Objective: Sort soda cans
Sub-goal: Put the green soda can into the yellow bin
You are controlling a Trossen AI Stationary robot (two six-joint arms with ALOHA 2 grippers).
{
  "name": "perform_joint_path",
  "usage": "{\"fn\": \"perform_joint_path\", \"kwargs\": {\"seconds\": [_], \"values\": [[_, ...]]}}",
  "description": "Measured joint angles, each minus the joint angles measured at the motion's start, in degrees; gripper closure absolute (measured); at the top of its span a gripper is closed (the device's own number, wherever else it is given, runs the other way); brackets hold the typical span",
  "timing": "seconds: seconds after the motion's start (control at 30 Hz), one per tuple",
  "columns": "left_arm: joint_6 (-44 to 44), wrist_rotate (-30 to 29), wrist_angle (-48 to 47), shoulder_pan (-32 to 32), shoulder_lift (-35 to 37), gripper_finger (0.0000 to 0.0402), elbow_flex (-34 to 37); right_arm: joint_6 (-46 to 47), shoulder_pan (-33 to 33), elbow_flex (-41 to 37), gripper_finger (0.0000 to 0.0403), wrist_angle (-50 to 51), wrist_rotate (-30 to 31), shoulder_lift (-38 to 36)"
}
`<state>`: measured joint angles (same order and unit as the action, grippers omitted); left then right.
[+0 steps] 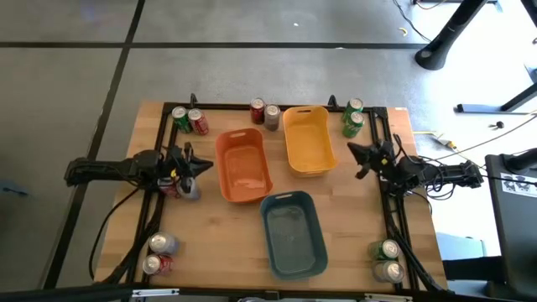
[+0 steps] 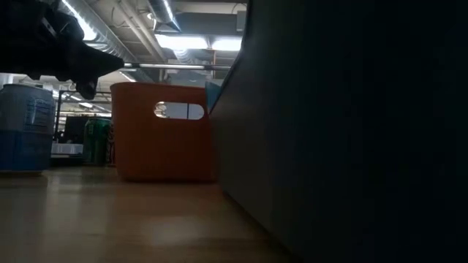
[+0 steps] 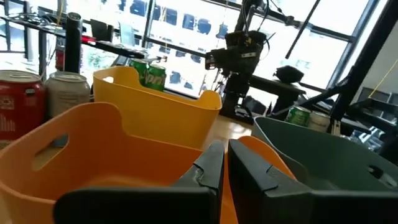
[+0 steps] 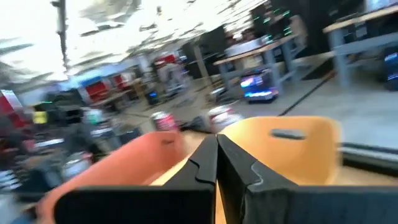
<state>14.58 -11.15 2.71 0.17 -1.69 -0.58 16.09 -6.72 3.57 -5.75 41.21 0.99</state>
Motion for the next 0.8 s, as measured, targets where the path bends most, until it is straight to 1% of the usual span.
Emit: {"fn": "perform_joint_path", "kwargs": {"seconds": [0.13, 0.23, 0.3, 0.43, 0.57, 0.7, 0.8], "values": [[-0.2, -1.2, 0.0, 1.7, 0.0, 0.0386, 0.0, -2.1, 0.0, 1.1, 0.0397, -0.2, 5.9, 0.0], [0.0, -1.5, -0.1, 2.9, 0.0, 0.0386, 0.0, -2.3, 0.0, 2.1, 0.0397, 0.5, 7.8, 0.0], [-0.1, -1.5, -0.2, 3.5, 0.0, 0.0386, 0.0, -4.1, 0.0, 3.3, 0.0397, 2.5, 9.2, 0.0], [-1.0, -1.5, -0.2, 4.6, 0.0, 0.0386, 0.0, -7.8, 0.0, 4.6, 0.0397, 4.9, 15.3, 0.0], [-1.0, -1.5, -0.2, 4.9, 0.0, 0.0386, 0.0, -11.6, 0.0, 6.7, 0.0398, 6.3, 18.4, 0.0], [-1.0, -1.5, -0.2, 4.9, 0.0, 0.0386, 0.0, -12.4, 0.0, 9.7, 0.0398, 9.0, 22.3, 0.0], [-1.2, -1.5, -0.1, 4.9, 0.0, 0.0386, 0.0, -15.0, 0.0, 12.3, 0.0398, 9.9, 24.2, 0.4]]}}
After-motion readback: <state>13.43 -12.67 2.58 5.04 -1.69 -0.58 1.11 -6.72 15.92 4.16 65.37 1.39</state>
